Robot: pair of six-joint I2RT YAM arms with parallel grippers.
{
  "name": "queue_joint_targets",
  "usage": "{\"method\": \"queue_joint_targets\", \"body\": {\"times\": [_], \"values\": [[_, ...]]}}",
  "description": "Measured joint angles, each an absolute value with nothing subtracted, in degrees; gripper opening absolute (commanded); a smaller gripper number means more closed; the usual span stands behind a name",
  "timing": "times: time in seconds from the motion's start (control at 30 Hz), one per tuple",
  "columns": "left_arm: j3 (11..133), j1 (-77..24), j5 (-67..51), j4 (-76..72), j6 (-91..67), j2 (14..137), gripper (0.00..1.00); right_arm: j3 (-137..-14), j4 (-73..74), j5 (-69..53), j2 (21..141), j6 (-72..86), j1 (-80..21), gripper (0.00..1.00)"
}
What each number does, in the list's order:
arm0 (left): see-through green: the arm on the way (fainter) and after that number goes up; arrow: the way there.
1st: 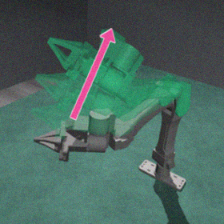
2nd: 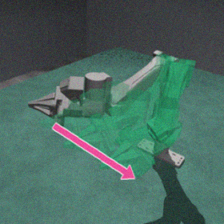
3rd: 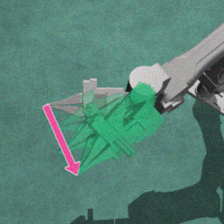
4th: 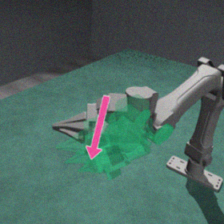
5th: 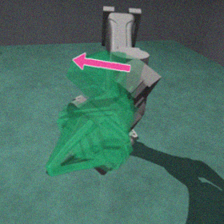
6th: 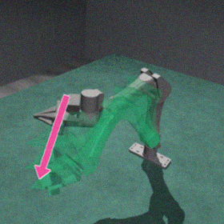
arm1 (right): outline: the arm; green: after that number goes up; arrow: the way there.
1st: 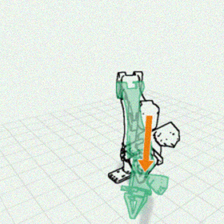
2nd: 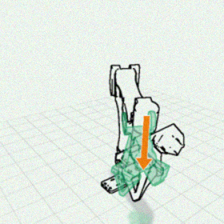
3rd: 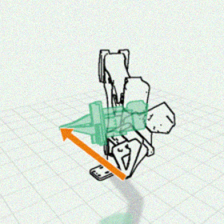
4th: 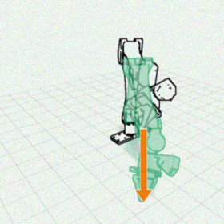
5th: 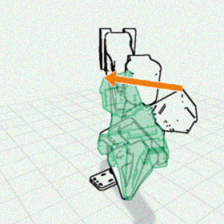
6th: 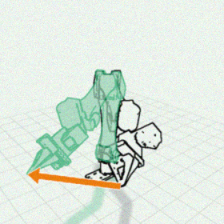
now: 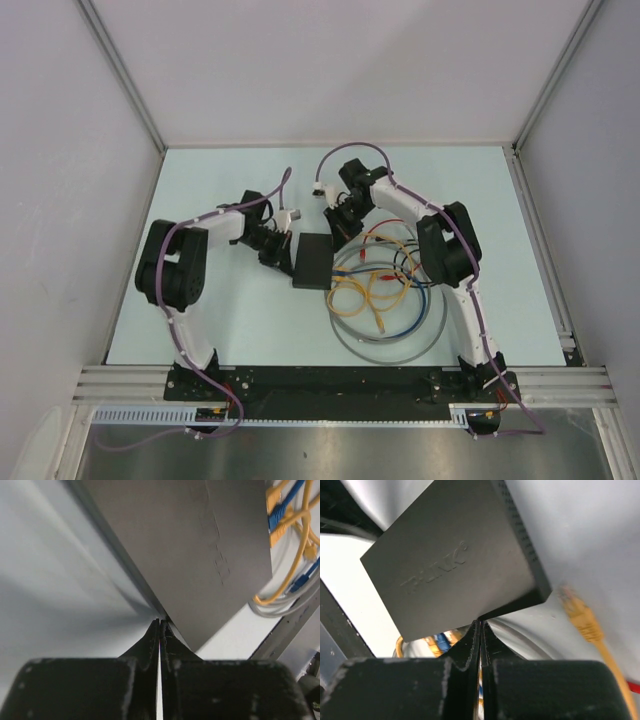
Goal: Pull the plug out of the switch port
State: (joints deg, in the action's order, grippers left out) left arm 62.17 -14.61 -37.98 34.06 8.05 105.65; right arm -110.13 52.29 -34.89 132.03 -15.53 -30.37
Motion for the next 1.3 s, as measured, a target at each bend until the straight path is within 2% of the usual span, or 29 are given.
{"method": "queue_joint_targets", "body": {"times": [0.33, 0.7, 1.0, 1.3], "values": [[76.05, -14.81, -36.53, 38.09, 9.61, 114.59, 0.02, -112.75, 54.98, -36.47, 133.99, -16.14, -31.27, 0.0], [81.8, -11.4, -33.21, 40.6, 10.72, 114.02, 0.07, -118.37, 55.51, -35.9, 136.88, -16.23, -32.71, 0.0], [68.53, -11.84, -42.59, 44.47, 26.26, 92.14, 0.02, -118.3, 53.71, -36.51, 136.46, -16.49, -29.63, 0.0], [58.92, -21.06, -43.83, 46.72, 35.16, 95.7, 0.02, -118.3, 52.9, -36.07, 136.4, -16.32, -26.13, 0.0]]}}
